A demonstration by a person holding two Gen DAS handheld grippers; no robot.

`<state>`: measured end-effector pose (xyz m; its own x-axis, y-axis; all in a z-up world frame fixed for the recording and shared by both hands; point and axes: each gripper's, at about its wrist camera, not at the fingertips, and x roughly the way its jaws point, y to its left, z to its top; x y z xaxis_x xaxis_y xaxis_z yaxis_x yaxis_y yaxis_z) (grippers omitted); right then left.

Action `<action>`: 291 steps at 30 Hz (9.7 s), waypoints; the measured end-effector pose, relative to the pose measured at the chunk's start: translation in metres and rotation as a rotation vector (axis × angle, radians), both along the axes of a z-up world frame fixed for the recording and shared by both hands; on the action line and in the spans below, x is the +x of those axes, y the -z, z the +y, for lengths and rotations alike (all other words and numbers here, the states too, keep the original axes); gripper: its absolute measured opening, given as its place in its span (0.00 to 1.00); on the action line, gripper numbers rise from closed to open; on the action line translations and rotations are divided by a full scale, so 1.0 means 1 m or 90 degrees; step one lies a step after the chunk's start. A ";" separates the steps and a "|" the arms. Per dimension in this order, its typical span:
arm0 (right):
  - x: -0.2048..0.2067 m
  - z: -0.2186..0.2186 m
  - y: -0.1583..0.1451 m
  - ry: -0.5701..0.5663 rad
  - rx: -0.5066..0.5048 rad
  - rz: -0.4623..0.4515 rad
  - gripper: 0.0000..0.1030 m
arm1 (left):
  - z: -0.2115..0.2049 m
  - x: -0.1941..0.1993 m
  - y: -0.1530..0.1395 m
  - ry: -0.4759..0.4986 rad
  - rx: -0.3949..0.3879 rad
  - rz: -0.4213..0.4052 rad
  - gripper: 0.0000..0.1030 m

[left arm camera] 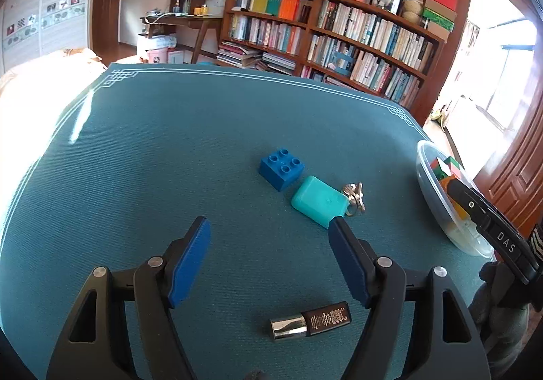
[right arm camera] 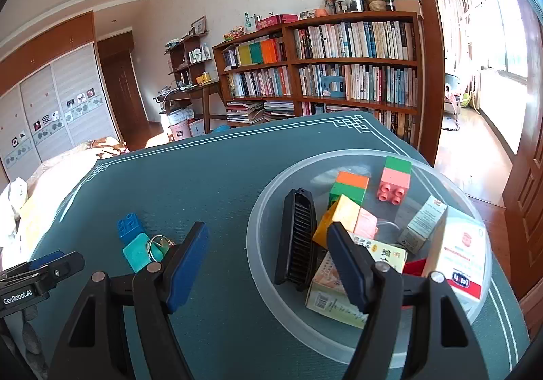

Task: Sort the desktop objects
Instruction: 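Withdraw both tools and move the left tool to the black-silver bottle, then close the left tool on the black-silver bottle, then move the right tool to the gold key ring and grasp it, then drop the key ring into the bowl with the right tool while the left tool carries the bottle over, then lower the black-silver bottle into the bowl and open the left tool, then grasp the blue brick with the left tool while the right tool approaches the teal case, then grasp the teal Glide floss case with the right tool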

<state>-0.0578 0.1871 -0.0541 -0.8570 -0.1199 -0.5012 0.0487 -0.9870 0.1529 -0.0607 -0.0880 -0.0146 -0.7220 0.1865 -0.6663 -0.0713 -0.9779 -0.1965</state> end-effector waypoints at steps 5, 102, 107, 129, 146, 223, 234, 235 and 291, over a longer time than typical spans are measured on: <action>0.000 -0.002 0.000 -0.011 0.002 0.001 0.74 | 0.013 0.012 0.001 0.074 -0.028 -0.005 0.74; -0.022 -0.074 0.015 -0.207 -0.094 -0.124 0.35 | 0.025 0.040 0.039 -0.043 -0.063 -0.017 0.63; -0.009 -0.064 -0.001 -0.186 -0.091 -0.093 0.35 | 0.028 0.040 0.040 -0.037 -0.066 -0.014 0.63; -0.001 0.076 -0.009 0.077 -0.102 -0.056 0.36 | 0.030 0.038 0.045 -0.034 -0.070 -0.021 0.63; 0.015 0.080 -0.013 0.141 -0.066 0.012 0.49 | 0.040 0.034 0.033 -0.021 -0.036 -0.013 0.63; 0.040 0.059 -0.009 0.153 -0.019 0.079 0.73 | 0.031 -0.081 -0.021 -0.109 -0.013 0.015 0.70; 0.047 0.007 -0.003 0.057 0.043 0.092 0.74 | 0.028 -0.090 0.005 -0.098 -0.004 -0.027 0.70; 0.049 0.001 -0.002 0.044 0.050 0.094 0.74 | 0.028 -0.090 0.008 -0.100 -0.006 -0.029 0.70; -0.019 -0.124 0.041 -0.267 0.115 -0.139 0.47 | -0.003 -0.084 0.014 -0.146 -0.023 -0.011 0.46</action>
<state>-0.0765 0.0631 -0.0947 -0.6260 -0.3265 -0.7082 0.4330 -0.9008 0.0325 -0.1448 -0.0911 -0.0289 -0.7312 -0.0055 -0.6822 0.1574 -0.9743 -0.1609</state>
